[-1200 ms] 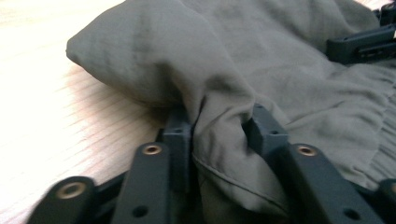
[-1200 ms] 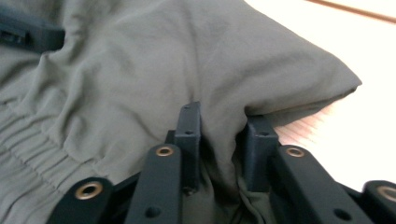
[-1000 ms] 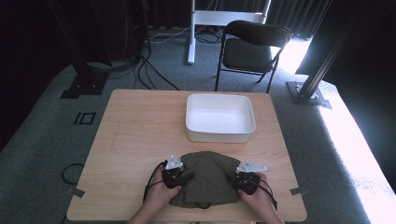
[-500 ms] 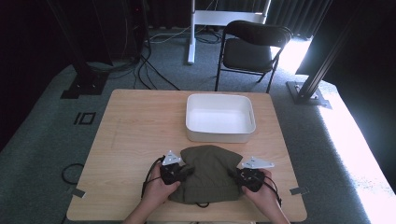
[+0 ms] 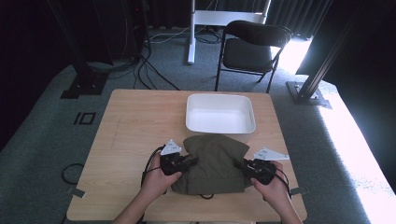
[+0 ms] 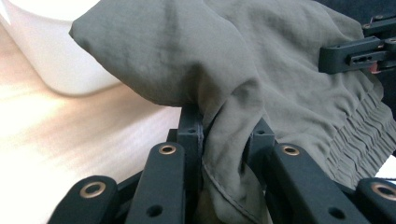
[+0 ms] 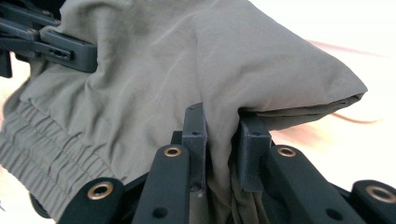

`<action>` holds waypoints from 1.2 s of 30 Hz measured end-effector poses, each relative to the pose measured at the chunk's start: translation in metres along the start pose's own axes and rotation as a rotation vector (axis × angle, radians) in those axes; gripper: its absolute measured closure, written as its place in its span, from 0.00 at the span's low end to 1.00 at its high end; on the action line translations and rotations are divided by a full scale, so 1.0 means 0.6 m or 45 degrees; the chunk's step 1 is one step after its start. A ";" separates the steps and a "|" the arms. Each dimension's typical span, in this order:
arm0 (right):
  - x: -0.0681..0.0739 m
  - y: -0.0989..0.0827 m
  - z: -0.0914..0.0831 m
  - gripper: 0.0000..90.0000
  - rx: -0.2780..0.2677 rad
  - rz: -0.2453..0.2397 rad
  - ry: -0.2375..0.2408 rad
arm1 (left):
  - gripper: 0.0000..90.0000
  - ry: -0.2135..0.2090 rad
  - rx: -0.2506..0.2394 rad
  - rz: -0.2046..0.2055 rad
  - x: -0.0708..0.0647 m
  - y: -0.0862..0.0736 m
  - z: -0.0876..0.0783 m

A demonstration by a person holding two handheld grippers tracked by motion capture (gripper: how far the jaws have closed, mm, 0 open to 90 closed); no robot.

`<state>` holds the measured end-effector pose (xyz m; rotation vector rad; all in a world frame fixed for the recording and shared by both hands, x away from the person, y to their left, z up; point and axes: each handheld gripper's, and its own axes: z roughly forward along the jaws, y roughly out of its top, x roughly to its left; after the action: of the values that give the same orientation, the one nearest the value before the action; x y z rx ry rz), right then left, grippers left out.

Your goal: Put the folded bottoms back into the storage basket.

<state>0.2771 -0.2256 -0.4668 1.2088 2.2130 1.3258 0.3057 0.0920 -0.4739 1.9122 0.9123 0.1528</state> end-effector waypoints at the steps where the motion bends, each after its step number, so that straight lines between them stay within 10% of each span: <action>1: 0.000 0.000 0.000 0.85 0.000 0.000 0.000 | 0.84 0.000 0.000 0.000 0.000 0.000 0.000; 36: -0.084 0.184 -0.024 0.85 -0.157 0.053 -0.036 | 0.85 0.030 -0.123 0.063 0.038 0.199 0.020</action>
<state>0.3553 -0.2489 -0.3754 1.2266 2.0641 1.4294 0.3907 0.0693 -0.3891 1.8479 0.8581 0.2452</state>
